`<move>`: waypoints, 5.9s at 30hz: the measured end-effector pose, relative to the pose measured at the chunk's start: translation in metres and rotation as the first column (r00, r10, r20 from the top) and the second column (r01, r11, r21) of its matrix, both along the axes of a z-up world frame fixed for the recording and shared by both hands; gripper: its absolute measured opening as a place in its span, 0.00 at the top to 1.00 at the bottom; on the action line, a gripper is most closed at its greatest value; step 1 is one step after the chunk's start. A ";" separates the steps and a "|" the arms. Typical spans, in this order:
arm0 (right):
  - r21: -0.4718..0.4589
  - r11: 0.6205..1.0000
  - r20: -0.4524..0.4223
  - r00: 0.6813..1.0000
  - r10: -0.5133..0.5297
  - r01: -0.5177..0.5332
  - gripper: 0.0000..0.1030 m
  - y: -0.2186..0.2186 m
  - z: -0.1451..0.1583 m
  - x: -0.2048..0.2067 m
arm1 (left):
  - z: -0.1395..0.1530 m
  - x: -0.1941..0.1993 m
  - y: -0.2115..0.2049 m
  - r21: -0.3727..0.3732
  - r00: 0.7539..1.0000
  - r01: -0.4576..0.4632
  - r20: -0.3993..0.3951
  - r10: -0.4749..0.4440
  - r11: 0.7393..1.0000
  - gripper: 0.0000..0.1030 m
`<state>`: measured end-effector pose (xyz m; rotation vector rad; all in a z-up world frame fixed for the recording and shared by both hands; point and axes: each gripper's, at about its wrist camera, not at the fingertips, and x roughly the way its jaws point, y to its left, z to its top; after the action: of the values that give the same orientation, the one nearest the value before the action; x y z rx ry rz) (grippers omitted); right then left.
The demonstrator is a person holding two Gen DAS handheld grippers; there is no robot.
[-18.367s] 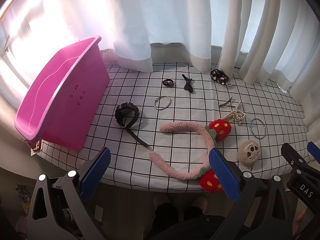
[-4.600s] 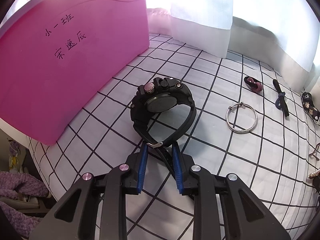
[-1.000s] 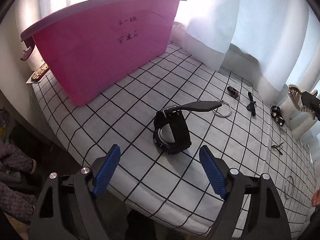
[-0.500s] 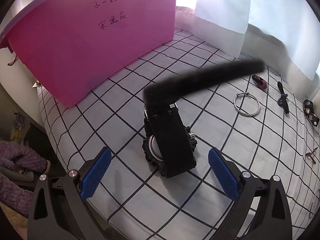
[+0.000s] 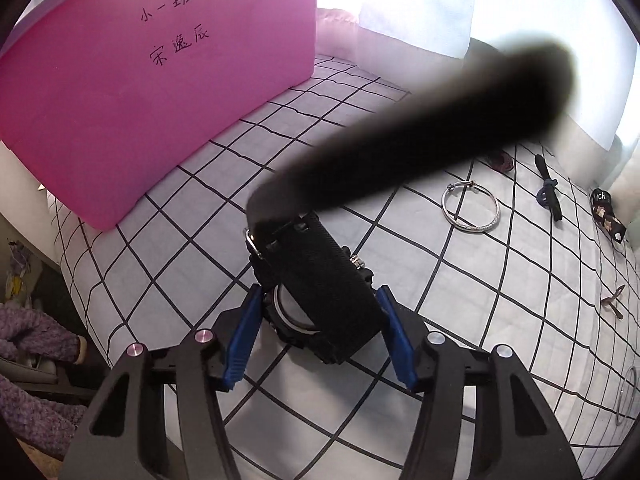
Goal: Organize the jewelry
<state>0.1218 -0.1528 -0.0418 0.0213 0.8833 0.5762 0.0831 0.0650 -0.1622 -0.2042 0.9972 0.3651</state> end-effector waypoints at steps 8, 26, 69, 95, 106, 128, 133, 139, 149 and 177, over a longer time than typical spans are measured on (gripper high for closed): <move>-0.002 1.000 0.022 1.000 0.020 -0.020 0.70 0.020 0.013 0.001 | 0.037 -0.020 0.015 -0.012 0.998 -0.001 0.058 0.002 1.000 0.48; 0.011 0.999 0.069 0.997 0.038 -0.039 0.70 0.054 0.038 0.010 | 0.088 -0.015 0.042 -0.023 0.989 0.037 0.142 -0.033 0.999 0.51; -0.110 0.915 -0.017 0.922 0.388 -0.387 0.70 0.383 0.071 0.137 | 0.190 0.024 0.292 -0.053 0.950 -0.238 0.193 0.244 0.970 0.51; -0.298 0.901 -0.200 0.943 0.265 -0.316 0.45 0.409 0.026 0.170 | 0.170 0.049 0.311 -0.046 0.965 -0.261 0.005 0.262 0.964 0.13; -0.288 0.899 -0.186 0.940 0.285 -0.329 0.39 0.413 0.040 0.160 | 0.175 0.032 0.310 -0.050 0.963 -0.268 0.020 0.269 0.962 0.09; -0.140 0.959 -0.019 0.969 0.248 -0.248 0.32 0.337 0.096 0.101 | 0.208 -0.019 0.282 0.024 0.970 -0.215 0.118 0.211 0.976 0.06; -0.043 0.985 0.039 0.985 0.169 -0.168 0.30 0.288 0.104 0.070 | 0.221 -0.029 0.261 0.051 0.978 -0.131 0.173 0.121 0.990 0.06; -0.012 0.998 0.061 0.996 0.059 -0.059 0.30 0.223 0.098 0.029 | 0.224 -0.024 0.217 0.067 0.981 0.001 0.196 -0.014 0.998 0.06; 0.054 0.983 0.023 0.984 -0.175 0.174 0.21 0.071 0.066 -0.048 | 0.202 -0.017 0.108 0.059 0.947 0.241 0.204 -0.248 0.969 0.06; -0.178 0.667 -0.071 0.667 -0.742 0.724 0.20 -0.123 -0.059 -0.132 | 0.074 0.068 -0.141 0.075 0.628 0.771 0.069 -0.775 0.632 0.06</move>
<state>-0.0104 -0.2756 -0.1003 0.2924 0.9570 -0.2646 0.1515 -0.0758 -0.0884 0.2593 0.8904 -0.4310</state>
